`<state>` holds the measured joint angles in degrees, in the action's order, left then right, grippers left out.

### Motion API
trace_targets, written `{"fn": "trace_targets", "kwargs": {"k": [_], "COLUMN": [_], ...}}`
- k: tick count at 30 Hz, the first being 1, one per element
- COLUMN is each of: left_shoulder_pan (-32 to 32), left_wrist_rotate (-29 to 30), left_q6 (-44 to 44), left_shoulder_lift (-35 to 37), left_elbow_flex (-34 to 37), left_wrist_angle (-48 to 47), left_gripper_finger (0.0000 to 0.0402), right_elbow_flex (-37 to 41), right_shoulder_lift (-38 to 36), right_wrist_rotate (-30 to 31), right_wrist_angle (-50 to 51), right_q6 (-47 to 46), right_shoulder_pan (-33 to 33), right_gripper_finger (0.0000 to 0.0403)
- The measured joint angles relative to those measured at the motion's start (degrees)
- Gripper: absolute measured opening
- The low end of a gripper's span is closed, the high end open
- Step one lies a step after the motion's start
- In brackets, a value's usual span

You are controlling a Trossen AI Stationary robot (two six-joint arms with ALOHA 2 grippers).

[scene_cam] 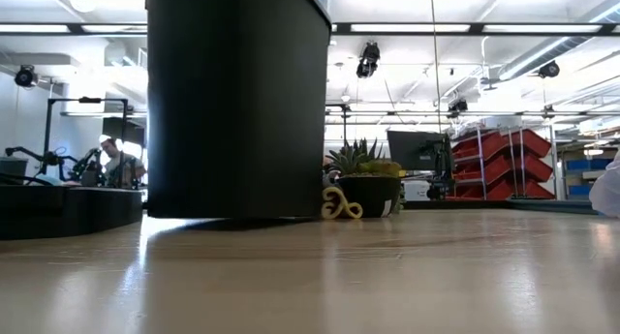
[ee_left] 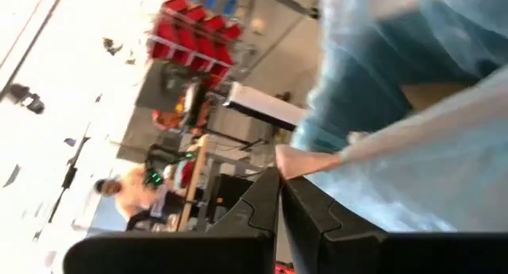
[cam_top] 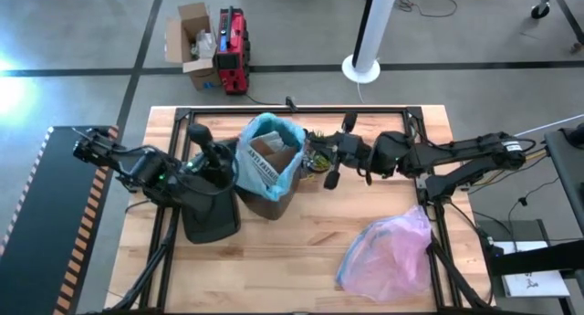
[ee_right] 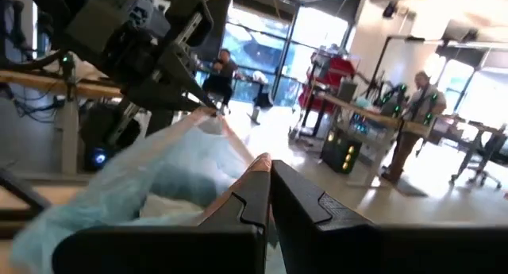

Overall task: Place trash/remove bag and relplace
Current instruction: Remove the blue trash bag from the trash bin

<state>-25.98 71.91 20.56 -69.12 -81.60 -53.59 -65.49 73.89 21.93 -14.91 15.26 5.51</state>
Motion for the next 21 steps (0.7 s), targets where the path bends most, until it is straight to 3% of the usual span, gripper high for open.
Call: {"fn": "trace_targets", "kwargs": {"k": [3,14,21], "left_shoulder_pan": [0.0,0.0,0.0], "left_wrist_rotate": [2.5,2.6,4.7], "left_q6": [0.0,-0.4,0.0], "left_shoulder_lift": [-0.3,-2.7,-4.6], "left_elbow_flex": [-4.0,-13.5,-23.3], "left_wrist_angle": [0.0,1.4,6.2], "left_gripper_finger": [0.0001,0.0001,0.0000], "right_elbow_flex": [-4.3,-19.9,-29.4], "right_shoulder_lift": [1.6,7.7,8.0], "right_wrist_rotate": [-0.1,-4.3,-4.2], "right_wrist_angle": [2.3,14.9,15.7], "right_q6": [1.3,4.3,4.9], "right_shoulder_pan": [-0.7,-1.2,-2.5], "right_gripper_finger": [0.0000,0.0000,0.0000]}}
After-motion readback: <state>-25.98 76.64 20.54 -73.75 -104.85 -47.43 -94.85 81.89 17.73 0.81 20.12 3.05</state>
